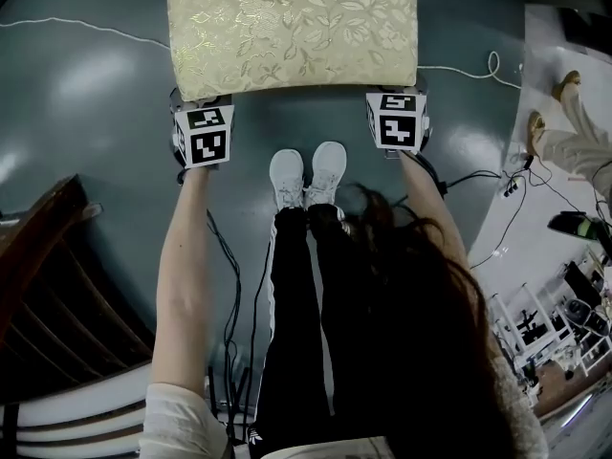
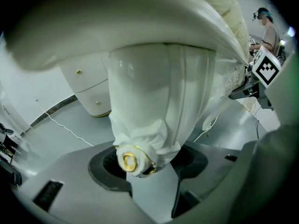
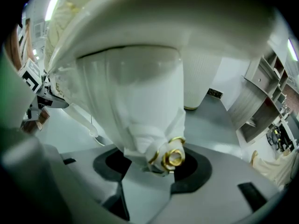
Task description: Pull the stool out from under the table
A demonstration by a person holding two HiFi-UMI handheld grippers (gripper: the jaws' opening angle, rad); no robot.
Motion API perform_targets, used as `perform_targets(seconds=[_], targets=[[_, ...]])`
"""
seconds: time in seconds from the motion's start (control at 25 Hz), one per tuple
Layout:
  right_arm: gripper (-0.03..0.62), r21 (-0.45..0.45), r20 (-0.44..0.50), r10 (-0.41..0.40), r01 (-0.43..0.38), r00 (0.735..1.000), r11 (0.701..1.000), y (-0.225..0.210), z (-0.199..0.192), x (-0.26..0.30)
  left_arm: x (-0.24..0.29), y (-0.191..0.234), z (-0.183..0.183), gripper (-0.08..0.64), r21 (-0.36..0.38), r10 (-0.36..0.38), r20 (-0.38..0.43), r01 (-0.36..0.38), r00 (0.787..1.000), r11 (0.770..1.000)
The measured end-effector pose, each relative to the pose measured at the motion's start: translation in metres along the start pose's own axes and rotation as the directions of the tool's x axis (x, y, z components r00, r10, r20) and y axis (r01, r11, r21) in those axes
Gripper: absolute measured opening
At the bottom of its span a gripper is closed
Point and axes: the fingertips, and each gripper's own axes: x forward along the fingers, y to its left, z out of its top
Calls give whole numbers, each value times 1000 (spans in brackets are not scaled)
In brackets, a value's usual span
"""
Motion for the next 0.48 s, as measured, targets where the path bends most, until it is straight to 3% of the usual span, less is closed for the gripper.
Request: perform_targets(seconds=[0.48], targets=[[255,13,-16,0,0,1000,1000,0,-2,0,2,0,0,261,31,-18,11,18,1000,999]])
